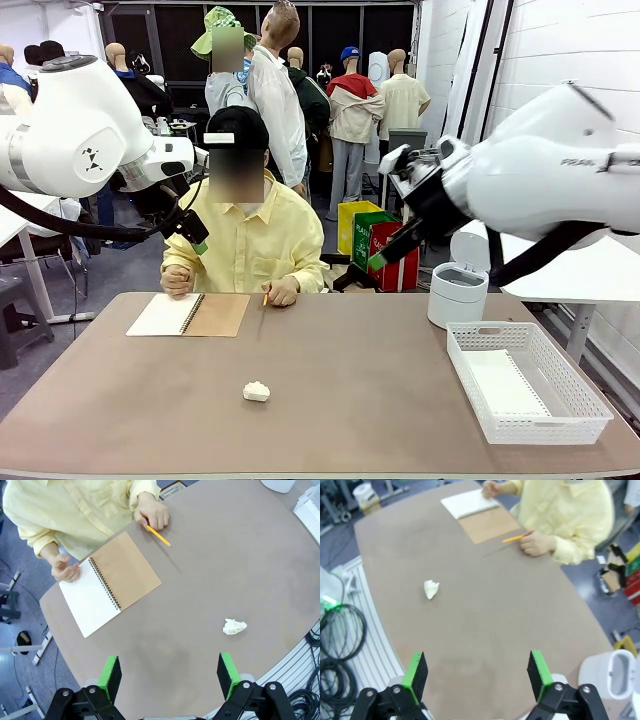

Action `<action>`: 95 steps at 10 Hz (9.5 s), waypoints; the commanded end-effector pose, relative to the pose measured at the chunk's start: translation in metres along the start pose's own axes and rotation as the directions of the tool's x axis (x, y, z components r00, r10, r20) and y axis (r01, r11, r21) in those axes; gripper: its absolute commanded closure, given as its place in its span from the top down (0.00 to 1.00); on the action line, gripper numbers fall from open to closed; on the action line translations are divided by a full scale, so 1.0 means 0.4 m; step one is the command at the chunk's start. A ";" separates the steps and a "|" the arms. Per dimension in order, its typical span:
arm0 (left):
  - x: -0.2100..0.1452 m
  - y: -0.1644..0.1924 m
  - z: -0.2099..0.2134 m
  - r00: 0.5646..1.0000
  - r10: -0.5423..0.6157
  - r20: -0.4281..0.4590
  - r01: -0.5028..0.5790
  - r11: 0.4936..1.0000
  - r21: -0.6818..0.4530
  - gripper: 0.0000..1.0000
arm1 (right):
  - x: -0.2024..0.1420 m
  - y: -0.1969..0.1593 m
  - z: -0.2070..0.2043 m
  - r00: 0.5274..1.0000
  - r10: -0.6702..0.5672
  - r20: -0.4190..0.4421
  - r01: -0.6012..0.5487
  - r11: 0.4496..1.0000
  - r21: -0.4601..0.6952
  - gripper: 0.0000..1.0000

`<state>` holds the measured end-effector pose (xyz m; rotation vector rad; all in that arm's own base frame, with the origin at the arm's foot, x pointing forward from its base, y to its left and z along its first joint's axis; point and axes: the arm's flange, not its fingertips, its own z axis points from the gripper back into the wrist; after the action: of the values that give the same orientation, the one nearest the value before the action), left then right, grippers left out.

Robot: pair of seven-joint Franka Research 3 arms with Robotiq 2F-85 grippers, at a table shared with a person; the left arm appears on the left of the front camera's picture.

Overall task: Sort the paper based on its condition.
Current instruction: If a person hands you a paper, place it in the Organizing basket , and if it's crumpled, put it in the Trash can.

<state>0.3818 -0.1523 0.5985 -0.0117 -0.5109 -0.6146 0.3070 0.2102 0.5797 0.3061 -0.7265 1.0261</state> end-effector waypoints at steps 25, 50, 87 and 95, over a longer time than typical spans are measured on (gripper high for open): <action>0.000 0.005 0.003 1.000 0.000 0.002 0.000 1.000 0.002 1.00 | 0.077 0.232 -0.535 0.891 0.386 -0.237 -0.330 0.911 0.246 1.00; 0.000 0.005 0.003 1.000 0.000 0.002 0.000 1.000 0.002 1.00 | 0.085 0.235 -0.959 0.807 0.433 -0.402 -0.280 0.880 0.384 1.00; 0.000 0.005 0.003 1.000 0.000 0.002 0.000 1.000 0.002 1.00 | 0.034 -0.310 -0.388 0.778 -0.101 -0.620 0.037 0.993 -0.115 0.00; 0.000 0.005 0.003 1.000 0.000 0.002 0.000 1.000 0.002 1.00 | -0.052 -0.665 -0.391 0.665 -0.476 -0.576 0.054 0.799 -0.599 0.00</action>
<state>0.3820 -0.1517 0.5988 -0.0103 -0.5117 -0.6128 0.5766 0.1436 0.4834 -0.4162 -0.2290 0.5660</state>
